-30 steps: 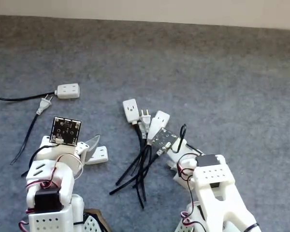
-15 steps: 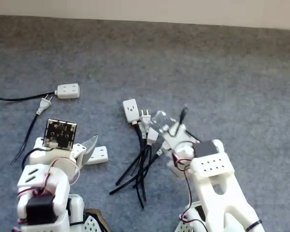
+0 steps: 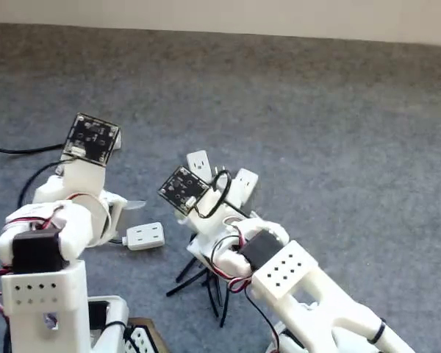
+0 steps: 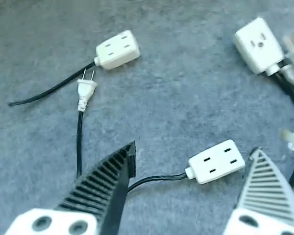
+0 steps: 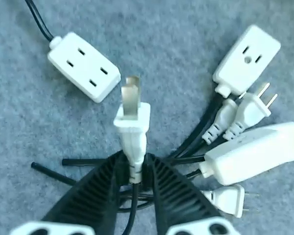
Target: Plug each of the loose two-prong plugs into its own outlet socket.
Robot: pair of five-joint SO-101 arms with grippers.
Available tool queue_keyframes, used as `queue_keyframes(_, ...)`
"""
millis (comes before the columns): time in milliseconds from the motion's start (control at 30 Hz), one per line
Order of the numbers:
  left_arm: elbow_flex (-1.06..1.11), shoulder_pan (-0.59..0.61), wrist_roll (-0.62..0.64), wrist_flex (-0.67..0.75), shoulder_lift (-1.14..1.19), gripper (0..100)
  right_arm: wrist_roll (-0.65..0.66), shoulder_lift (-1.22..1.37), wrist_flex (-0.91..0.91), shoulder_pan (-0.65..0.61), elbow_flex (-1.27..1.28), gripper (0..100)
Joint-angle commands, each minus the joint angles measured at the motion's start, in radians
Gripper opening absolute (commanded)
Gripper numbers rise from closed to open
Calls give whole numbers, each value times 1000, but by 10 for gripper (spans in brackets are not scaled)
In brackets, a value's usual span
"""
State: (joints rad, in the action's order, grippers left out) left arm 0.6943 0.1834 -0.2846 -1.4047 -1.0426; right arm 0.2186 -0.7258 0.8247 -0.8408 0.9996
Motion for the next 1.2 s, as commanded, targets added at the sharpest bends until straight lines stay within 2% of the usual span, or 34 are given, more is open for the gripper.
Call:
queue_keyframes(0,2,-76,15,25,-70,351,-20,-96,-59,-15,36,5)
queue_keyframes(333,180,-208,107,213,-88,352,-44,-400,-38,-73,168,5)
queue_keyframes(667,179,-225,123,213,-88,352,-48,-306,-51,-73,173,5)
queue_keyframes(833,189,-292,144,206,-88,352,-51,-232,-97,-70,173,5)
queue_keyframes(1033,223,-300,143,212,-88,352,-114,-205,-96,-62,156,5)
queue_keyframes(1167,283,-298,137,219,-88,352,-138,-206,-94,-12,151,5)
